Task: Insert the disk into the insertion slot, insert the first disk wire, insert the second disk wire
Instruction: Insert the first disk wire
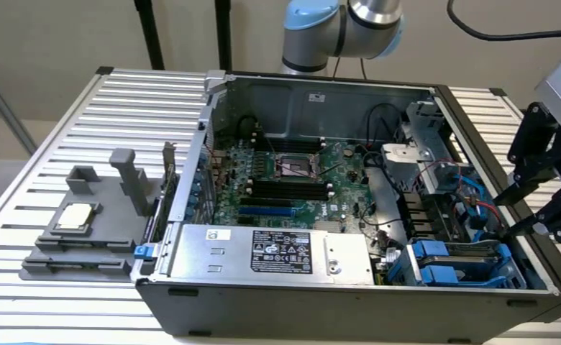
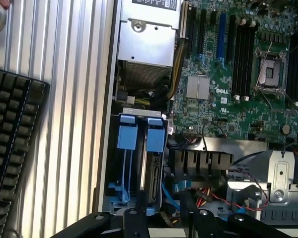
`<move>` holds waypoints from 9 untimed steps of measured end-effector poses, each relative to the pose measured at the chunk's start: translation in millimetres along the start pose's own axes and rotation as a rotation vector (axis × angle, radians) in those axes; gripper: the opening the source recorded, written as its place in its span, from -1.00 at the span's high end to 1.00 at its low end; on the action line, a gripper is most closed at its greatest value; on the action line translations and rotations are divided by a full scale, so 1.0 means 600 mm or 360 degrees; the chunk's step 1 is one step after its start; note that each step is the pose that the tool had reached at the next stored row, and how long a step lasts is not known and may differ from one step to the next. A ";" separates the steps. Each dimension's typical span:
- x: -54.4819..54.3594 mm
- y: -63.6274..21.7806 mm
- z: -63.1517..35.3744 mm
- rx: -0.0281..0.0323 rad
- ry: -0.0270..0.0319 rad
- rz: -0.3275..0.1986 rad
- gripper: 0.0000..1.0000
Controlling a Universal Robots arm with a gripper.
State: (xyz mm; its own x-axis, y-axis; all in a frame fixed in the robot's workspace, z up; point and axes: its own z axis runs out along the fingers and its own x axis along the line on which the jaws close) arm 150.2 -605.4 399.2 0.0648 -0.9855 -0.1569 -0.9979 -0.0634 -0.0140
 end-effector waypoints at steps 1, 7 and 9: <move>0.000 -0.007 0.003 0.00000 0.00004 0.0000 0.21; -0.006 -0.014 0.022 -0.00019 0.00004 -0.0012 0.21; -0.008 -0.014 0.029 -0.00025 0.00003 -0.0015 0.21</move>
State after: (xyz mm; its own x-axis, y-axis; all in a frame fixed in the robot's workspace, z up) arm 158.4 -597.5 382.9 0.0743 -0.9849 -0.1566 -0.9972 -0.0730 -0.0140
